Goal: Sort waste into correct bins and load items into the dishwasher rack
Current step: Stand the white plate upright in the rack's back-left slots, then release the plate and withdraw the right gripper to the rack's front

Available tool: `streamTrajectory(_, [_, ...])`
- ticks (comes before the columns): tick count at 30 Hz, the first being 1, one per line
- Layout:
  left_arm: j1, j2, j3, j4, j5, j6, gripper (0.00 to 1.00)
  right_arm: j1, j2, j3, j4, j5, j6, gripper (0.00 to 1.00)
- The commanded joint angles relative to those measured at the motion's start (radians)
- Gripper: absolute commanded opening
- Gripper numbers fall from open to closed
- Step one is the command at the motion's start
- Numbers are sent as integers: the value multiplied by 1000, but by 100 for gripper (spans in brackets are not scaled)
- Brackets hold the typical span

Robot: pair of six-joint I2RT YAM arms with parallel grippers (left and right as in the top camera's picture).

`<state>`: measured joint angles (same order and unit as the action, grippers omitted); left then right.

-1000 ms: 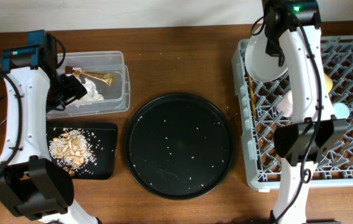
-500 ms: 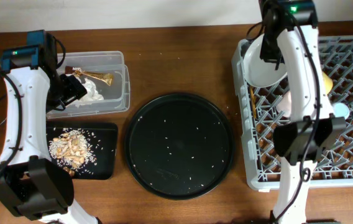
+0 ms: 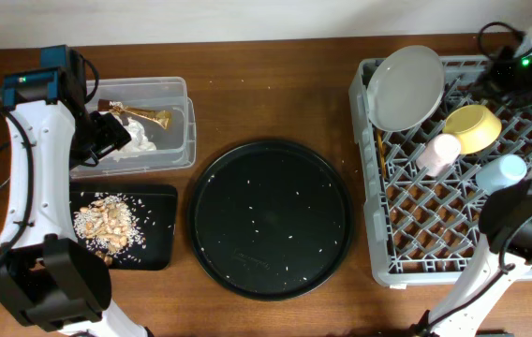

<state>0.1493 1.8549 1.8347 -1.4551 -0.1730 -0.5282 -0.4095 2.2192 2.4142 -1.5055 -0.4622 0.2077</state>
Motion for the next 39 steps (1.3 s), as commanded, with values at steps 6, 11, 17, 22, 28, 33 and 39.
streamTrajectory(6, [2, -15, 5, -1, -8, -2, 99, 44, 13, -97, 44, 13, 11, 4])
streamTrajectory(11, [2, -15, 5, 0, -8, -2, 99, 56, 13, -205, 162, 76, 17, 4])
streamTrajectory(17, [2, -15, 5, -1, -8, -2, 99, 68, -7, -202, 202, -193, -55, 4])
streamTrajectory(22, [2, -15, 5, -1, -8, -2, 99, 70, -113, -196, 205, -332, -135, 4])
streamTrajectory(28, [2, -15, 5, -1, -8, -2, 99, 72, -145, -196, 166, -528, -193, 4])
streamTrajectory(33, [2, -15, 5, -1, -8, -2, 99, 74, -288, -196, 40, -308, -220, 4])
streamTrajectory(39, [2, -15, 5, -1, -8, -2, 99, 161, -621, -262, -193, 6, -279, 9])
